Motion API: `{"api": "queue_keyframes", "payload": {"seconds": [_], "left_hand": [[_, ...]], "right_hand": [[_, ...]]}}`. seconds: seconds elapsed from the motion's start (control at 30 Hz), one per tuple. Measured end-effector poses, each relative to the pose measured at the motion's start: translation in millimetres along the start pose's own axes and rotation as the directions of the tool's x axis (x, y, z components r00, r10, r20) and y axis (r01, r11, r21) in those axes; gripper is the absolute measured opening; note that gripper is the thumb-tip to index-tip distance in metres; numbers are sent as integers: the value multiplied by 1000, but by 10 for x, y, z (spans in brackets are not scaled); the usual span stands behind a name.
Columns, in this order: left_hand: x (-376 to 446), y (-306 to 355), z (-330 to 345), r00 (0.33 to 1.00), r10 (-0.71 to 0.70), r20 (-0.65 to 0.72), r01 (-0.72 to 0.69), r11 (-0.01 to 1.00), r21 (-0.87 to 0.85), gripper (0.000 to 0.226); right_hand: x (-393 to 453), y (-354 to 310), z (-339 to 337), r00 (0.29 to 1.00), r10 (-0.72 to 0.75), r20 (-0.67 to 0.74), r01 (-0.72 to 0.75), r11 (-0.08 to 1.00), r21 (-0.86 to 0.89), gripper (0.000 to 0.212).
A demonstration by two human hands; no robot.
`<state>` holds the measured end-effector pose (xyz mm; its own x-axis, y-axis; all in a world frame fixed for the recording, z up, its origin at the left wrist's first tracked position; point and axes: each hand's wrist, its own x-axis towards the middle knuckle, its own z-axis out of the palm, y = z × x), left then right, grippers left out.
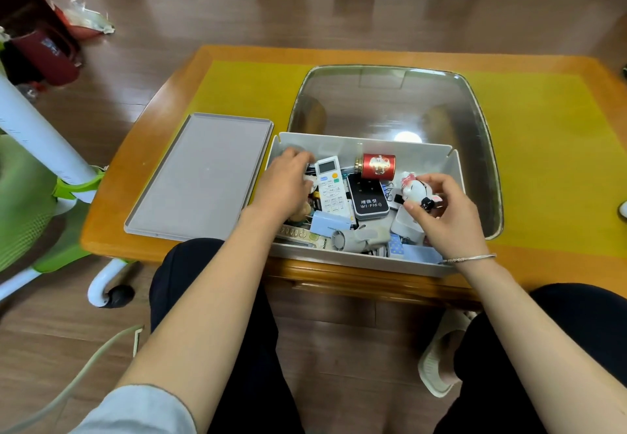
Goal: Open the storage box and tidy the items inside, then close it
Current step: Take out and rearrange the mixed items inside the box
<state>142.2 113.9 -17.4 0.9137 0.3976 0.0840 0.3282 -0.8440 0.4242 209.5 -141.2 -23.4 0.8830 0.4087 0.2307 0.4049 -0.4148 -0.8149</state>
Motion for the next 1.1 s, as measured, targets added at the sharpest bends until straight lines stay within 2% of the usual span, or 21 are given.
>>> {"api": "queue_keyframes", "payload": {"seconds": [0.07, 0.13, 0.2, 0.3, 0.43, 0.53, 0.63, 0.8, 0.9, 0.97, 1.03, 1.1], "left_hand": [[17, 25, 42, 998, 6, 56, -10, 998, 66, 40], [4, 58, 94, 995, -51, 91, 40, 992, 117, 46], [-9, 94, 138, 990, -119, 73, 104, 978, 179, 46], [-3, 150, 177, 987, -145, 66, 128, 968, 216, 39], [9, 157, 179, 991, -126, 43, 120, 985, 123, 29], [-4, 143, 178, 991, -136, 10, 135, 989, 64, 29], [-10, 152, 172, 988, -157, 11, 157, 987, 27, 24], [9, 173, 159, 982, -189, 17, 188, 982, 19, 25], [-16, 138, 134, 984, -171, 52, 172, 985, -19, 33], [-28, 113, 77, 986, -165, 31, 167, 983, -77, 34], [-40, 92, -13, 985, -174, -12, 170, 971, -167, 25], [-53, 85, -99, 984, -172, -43, 155, 953, -260, 22]], "right_hand": [[2, 1, 1, 997, -73, 21, 74, 996, -57, 31], [11, 0, 5, 989, -141, 48, 146, 980, -136, 31], [17, 5, 6, 984, -169, 61, 177, 969, -172, 31], [15, 25, -5, 982, -179, 61, 187, 966, -181, 32], [5, 41, -2, 979, -177, 100, 194, 963, -186, 37], [8, 60, 19, 991, -104, 83, 117, 979, -168, 43], [9, 80, 34, 994, -63, 85, 77, 982, -175, 40], [-1, 76, 31, 987, -100, 128, 121, 978, -168, 35], [-4, 78, 29, 984, -95, 152, 118, 981, -153, 40], [-6, 71, 28, 987, -49, 153, 66, 992, -108, 45], [-5, 46, 23, 991, -17, 135, 27, 997, -73, 46], [-2, 20, 11, 993, -40, 111, 49, 995, -84, 33]]}}
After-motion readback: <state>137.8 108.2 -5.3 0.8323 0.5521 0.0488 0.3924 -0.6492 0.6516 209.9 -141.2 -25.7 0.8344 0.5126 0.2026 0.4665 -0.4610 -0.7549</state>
